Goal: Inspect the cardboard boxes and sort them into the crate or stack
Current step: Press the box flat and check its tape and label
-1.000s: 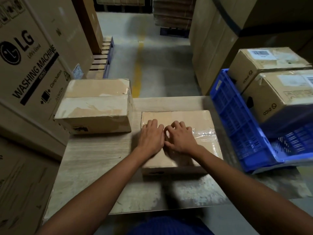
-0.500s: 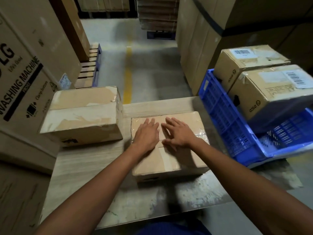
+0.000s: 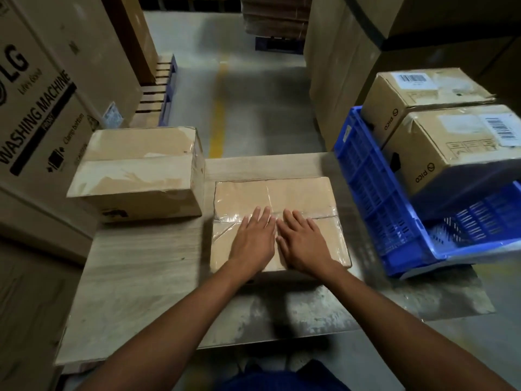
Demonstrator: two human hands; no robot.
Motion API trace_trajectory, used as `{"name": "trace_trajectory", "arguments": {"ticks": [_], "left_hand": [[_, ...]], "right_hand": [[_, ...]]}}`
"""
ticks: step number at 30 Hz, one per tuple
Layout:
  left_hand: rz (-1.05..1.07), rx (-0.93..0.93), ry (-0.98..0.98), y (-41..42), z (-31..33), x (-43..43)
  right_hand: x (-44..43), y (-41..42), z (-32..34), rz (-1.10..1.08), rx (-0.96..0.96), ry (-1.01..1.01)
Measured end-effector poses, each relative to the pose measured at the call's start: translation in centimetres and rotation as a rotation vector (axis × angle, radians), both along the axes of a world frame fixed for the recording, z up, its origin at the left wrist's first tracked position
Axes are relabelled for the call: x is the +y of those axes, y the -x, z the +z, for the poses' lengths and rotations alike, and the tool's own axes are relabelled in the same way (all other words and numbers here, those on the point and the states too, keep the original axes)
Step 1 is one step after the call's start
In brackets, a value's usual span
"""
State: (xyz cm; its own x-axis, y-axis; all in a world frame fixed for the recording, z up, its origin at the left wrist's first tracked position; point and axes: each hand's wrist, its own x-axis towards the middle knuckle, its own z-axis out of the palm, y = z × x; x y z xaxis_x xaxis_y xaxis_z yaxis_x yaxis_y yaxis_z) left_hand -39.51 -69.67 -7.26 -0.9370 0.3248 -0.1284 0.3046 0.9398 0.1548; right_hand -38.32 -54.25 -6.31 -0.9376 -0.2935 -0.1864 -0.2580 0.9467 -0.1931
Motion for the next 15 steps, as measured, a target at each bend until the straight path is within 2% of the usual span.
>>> {"name": "trace_trajectory", "arguments": {"ticks": [5,10,15], "left_hand": [[0.019,0.014,0.023,-0.8,1.2,0.4],[0.026,0.045,-0.131,-4.8,1.6,1.0],[0.110,0.209,-0.257,-9.1,-0.4,0.9]], "right_hand": [[0.5,-0.2,0.7,0.025,0.017,0.005],[1.0,-3.4,0.9,0.099,0.110,0.070],[2.1,-7.7,0.1,0.098,0.244,0.192]]}}
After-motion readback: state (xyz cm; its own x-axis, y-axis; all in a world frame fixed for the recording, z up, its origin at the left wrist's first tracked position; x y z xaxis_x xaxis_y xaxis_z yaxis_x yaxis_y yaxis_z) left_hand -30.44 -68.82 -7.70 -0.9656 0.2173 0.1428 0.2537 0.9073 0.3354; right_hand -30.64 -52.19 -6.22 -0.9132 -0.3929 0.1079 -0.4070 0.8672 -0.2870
